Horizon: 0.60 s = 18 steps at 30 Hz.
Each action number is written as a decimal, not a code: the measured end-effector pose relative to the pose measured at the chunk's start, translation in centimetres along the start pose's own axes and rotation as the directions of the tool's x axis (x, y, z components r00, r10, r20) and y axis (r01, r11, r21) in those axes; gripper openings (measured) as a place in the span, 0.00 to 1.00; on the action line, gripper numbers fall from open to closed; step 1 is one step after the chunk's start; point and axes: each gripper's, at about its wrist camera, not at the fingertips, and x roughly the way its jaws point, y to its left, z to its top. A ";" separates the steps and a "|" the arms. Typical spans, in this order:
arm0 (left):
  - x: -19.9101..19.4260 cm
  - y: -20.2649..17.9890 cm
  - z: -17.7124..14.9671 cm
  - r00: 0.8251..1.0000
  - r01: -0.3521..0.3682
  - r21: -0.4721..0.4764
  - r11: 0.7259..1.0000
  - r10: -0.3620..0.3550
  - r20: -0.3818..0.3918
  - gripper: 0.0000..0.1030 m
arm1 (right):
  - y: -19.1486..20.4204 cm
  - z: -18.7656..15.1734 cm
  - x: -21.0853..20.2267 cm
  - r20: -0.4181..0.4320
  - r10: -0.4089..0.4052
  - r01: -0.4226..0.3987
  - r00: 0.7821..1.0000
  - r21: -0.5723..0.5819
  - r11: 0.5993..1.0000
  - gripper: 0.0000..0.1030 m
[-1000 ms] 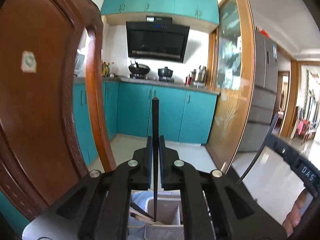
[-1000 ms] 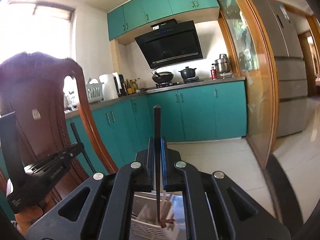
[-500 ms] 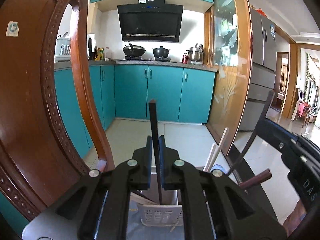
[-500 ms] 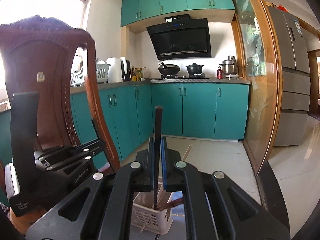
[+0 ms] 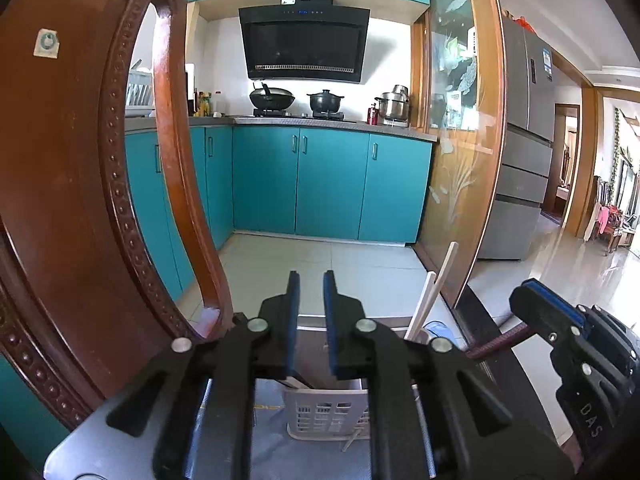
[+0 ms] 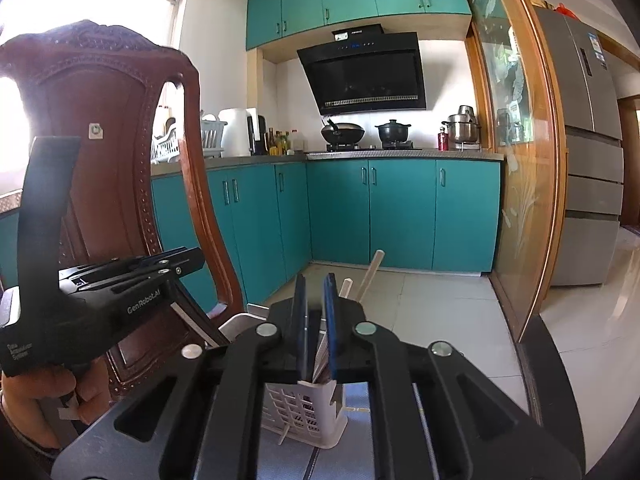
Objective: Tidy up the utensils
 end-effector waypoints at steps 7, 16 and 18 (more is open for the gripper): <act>-0.3 0.0 -0.7 1.000 -0.016 0.023 1.000 0.016 0.005 0.33 | -1.6 -0.5 -3.0 0.105 0.002 -0.011 0.995 0.085 0.996 0.66; -2.4 0.7 -5.0 0.997 -0.071 0.095 0.993 0.073 -0.018 0.64 | -2.1 -4.0 -5.8 0.092 -0.053 0.043 0.994 0.109 0.993 0.96; -3.7 0.9 -6.7 0.995 -0.096 0.109 0.989 0.099 -0.019 0.69 | -1.8 -5.5 -6.8 0.068 -0.079 0.073 0.995 0.085 0.994 0.97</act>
